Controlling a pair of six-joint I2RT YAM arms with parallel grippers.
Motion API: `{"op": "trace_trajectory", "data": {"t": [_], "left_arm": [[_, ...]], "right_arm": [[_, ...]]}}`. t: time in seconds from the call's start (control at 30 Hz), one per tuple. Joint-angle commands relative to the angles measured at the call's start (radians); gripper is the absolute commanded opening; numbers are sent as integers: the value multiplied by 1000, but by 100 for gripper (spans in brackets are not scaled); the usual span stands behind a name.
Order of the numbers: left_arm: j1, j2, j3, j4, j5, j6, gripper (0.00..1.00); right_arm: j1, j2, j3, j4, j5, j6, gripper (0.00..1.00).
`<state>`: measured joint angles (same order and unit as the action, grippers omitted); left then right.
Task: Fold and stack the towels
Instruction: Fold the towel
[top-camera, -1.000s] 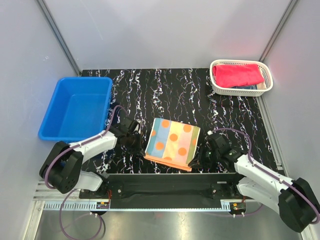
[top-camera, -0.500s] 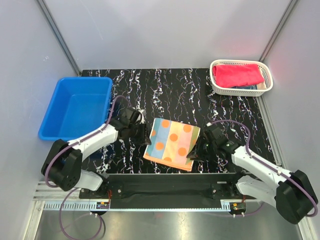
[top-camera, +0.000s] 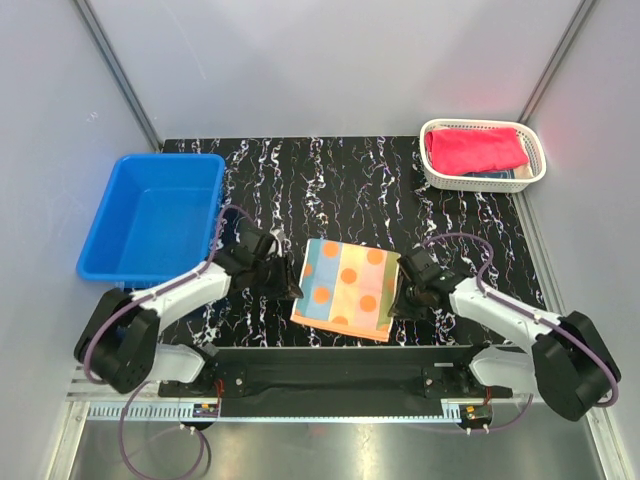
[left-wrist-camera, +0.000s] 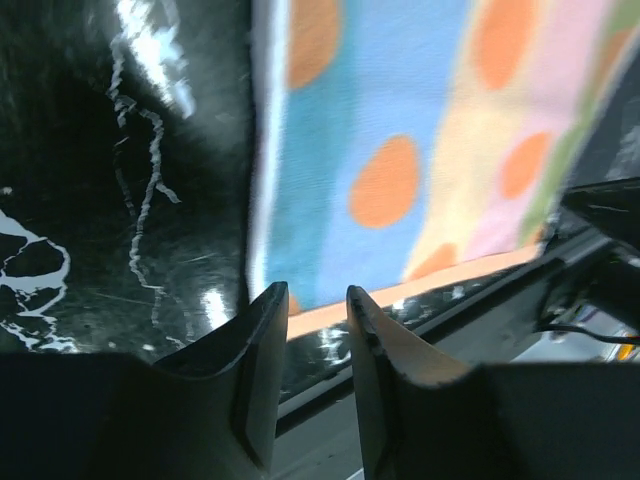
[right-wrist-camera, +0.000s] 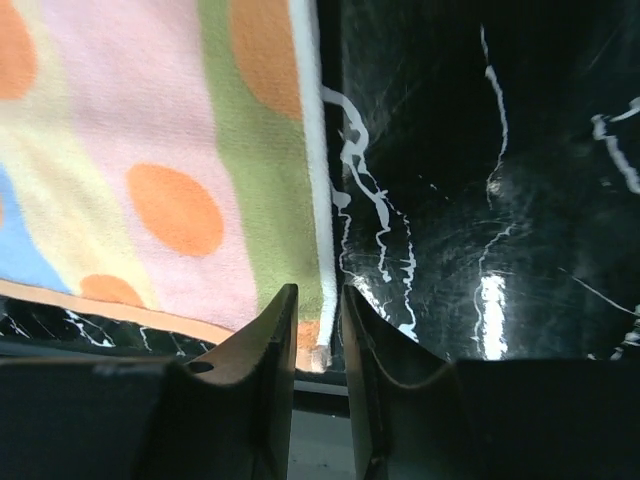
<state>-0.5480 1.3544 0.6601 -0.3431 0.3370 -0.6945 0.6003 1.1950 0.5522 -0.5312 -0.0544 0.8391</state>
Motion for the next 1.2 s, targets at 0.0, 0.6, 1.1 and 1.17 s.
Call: {"op": "trace_trajectory", "data": {"t": [0.0,0.6,1.1,1.17], "left_arm": [[5,-86,122,42,-39,-14,36],[117,578,570,92,-32,139,36],[181,456,637,-42,-115,211,44],[186,471,697,-71,-98,306,48]], "right_arm": [[0,-49,139,-73,140,-104,31],[-250,575,517,146,56,-559,29],[-324,727,877,-42,-254,-886,37],[-353,730,905,-81,-360,-928,44]]}}
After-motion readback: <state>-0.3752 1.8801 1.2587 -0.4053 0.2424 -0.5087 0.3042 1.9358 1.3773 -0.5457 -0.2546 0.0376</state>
